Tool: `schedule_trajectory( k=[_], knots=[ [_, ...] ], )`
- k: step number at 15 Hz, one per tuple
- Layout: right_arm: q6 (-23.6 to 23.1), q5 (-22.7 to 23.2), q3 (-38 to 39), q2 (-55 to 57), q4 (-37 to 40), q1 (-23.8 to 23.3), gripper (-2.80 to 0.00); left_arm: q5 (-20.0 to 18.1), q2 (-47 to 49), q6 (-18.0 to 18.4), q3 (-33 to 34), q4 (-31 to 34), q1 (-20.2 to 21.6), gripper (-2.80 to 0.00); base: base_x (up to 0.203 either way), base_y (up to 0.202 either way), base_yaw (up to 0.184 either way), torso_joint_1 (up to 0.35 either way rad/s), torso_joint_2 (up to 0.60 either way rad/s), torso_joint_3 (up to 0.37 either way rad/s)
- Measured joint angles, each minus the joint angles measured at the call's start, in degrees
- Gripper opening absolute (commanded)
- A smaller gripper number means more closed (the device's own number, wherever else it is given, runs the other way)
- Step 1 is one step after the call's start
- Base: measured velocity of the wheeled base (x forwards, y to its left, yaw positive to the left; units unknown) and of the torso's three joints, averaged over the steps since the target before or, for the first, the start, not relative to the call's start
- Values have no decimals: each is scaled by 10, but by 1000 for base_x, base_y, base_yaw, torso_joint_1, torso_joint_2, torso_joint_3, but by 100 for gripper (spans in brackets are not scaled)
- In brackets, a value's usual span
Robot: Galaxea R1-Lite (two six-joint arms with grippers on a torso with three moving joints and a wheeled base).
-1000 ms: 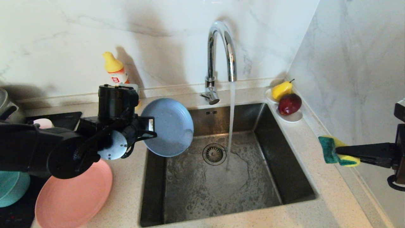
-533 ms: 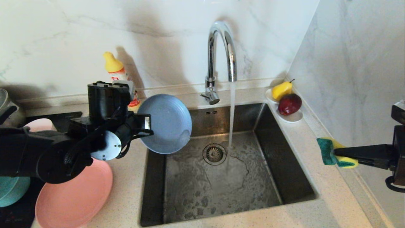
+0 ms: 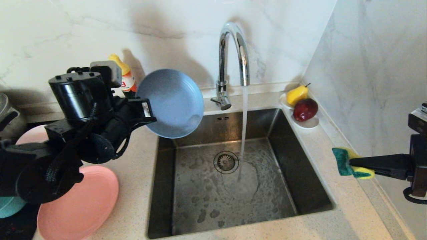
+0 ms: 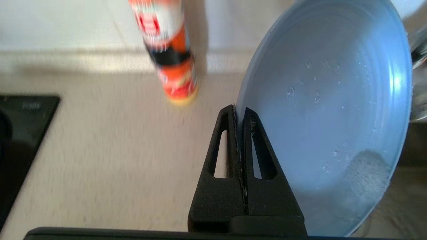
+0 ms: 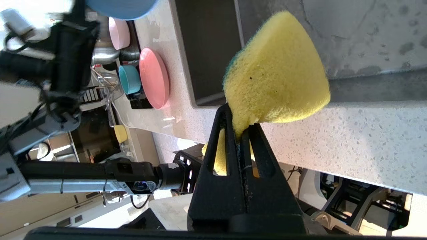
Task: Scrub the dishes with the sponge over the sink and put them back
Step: Rinse the plate, then place the plate on the table
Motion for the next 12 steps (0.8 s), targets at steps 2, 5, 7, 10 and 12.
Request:
schedule_trajectory(
  k=[2, 5, 7, 10, 12],
  knots=[
    [0, 0, 0, 4, -13, 0, -280, -18, -16, -2, 8, -1, 0, -280, 0, 0, 0, 0, 0, 0],
    [1, -1, 0, 7, -14, 1, -280, -20, -18, -5, 20, 15, 11, -280, 0, 0, 0, 0, 0, 0],
    [1, -1, 0, 8, -15, 1, -280, -25, -16, -11, 16, 76, 31, -280, 0, 0, 0, 0, 0, 0],
    [1, -1, 3, 8, -15, 1, -280, -93, -22, -76, -45, 255, 91, -280, 0, 0, 0, 0, 0, 0],
    [0, -1, 5, 9, -15, 1, -280, -177, -34, -132, -96, 393, 155, -280, 0, 0, 0, 0, 0, 0]
  ],
)
